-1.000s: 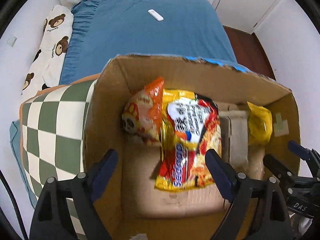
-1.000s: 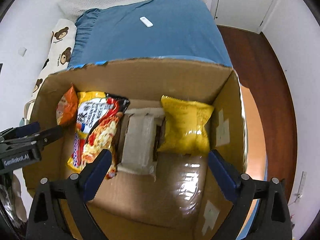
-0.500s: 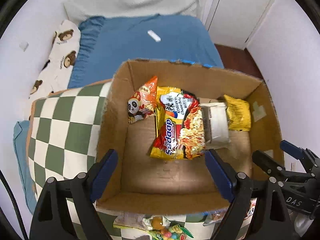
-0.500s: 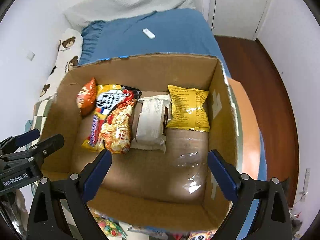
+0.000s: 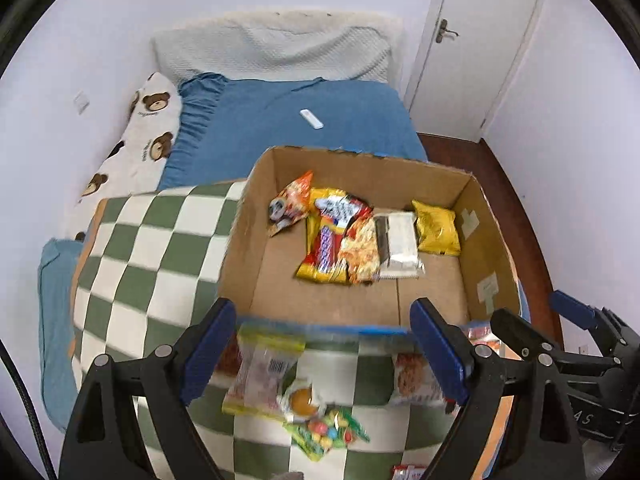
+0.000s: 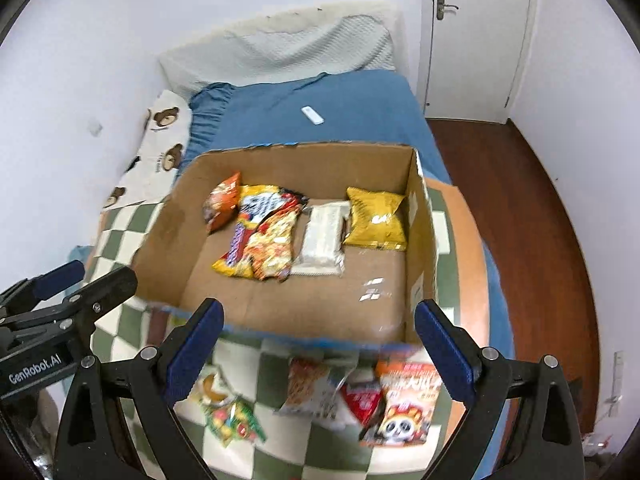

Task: Organize snacks
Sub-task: 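Grasp the clear bread bag with left tool while right tool grasps oat cookie pack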

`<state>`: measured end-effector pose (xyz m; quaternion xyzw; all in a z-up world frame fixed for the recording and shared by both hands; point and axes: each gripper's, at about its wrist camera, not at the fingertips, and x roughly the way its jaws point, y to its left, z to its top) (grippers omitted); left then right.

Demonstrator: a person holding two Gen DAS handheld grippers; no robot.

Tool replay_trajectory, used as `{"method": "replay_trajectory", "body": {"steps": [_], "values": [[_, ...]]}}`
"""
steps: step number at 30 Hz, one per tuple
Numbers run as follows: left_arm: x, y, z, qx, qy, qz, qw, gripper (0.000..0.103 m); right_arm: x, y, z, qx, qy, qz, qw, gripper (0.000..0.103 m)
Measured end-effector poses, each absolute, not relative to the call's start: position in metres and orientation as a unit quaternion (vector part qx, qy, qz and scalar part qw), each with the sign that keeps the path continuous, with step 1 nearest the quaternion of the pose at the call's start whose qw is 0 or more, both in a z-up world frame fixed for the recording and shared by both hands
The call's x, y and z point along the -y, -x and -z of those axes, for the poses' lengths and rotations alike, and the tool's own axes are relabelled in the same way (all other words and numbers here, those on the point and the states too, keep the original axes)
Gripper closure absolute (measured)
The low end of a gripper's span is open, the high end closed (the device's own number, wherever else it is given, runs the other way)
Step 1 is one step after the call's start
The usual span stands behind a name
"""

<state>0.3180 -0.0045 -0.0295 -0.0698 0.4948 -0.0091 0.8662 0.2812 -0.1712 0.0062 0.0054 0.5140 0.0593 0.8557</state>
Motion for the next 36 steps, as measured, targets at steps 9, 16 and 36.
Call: {"method": "replay_trajectory", "body": {"steps": [9, 16, 36], "values": [[-0.024, -0.269, 0.128, -0.593, 0.062, -0.054, 0.801, 0.014, 0.182, -0.246, 0.066, -0.572, -0.039, -0.088, 0.815, 0.035], [-0.037, -0.294, 0.19, -0.64, 0.038, -0.057, 0.765, 0.014, 0.176, -0.264, 0.14, -0.624, -0.034, -0.067, 0.777, 0.035], [-0.044, -0.256, 0.248, -0.686, 0.048, 0.006, 0.726, 0.059, 0.131, -0.198, 0.189, -0.687, 0.031, -0.073, 0.723, 0.05]]}}
